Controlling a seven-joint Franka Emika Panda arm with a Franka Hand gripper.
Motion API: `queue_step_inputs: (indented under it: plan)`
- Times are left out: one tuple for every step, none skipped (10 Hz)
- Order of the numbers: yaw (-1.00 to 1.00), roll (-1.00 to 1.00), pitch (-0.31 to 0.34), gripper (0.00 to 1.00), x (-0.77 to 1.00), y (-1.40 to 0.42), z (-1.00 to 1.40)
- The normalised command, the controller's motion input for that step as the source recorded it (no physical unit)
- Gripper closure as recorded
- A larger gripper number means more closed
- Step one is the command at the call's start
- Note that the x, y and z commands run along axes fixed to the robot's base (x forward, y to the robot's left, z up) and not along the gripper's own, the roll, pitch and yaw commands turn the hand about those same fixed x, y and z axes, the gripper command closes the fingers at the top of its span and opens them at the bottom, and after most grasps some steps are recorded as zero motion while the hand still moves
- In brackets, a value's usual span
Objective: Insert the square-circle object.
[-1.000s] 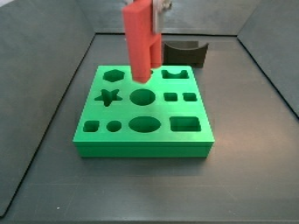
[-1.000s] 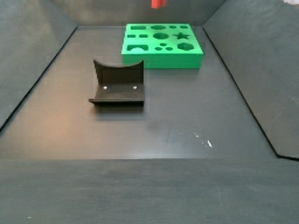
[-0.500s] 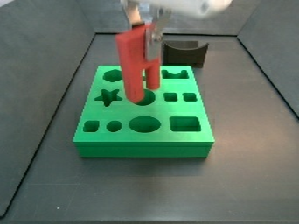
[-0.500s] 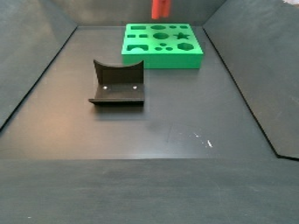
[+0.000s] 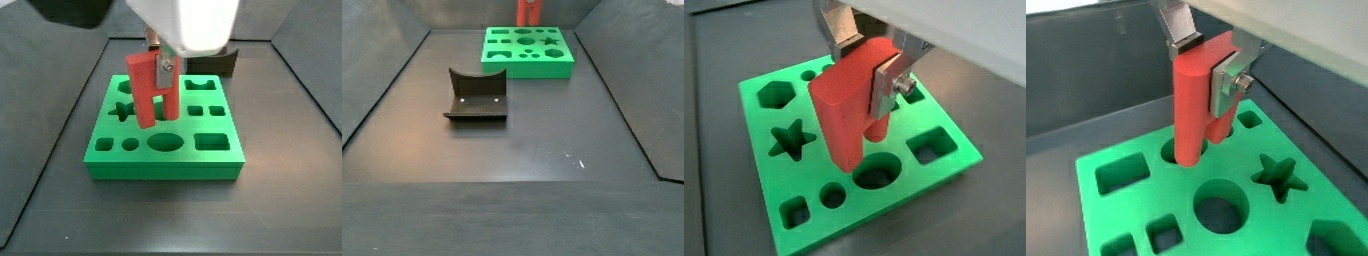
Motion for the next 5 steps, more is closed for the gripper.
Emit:
queue_step_inputs:
  plan:
    - [-0.8,0.2,0.073,1.0,-0.1,-0.25,0.0]
    - [-0.81,0.23,0.081,1.0,-0.11,-0.22,0.0]
    - [-0.86,0.19,0.087,1.0,-0.11,-0.19,0.0]
    - [-0.82,0.17,0.074,1.0,-0.11,-0.23,0.0]
    - [-0.78,0.17,0.056,1.0,-0.14,-0.24,-0.03]
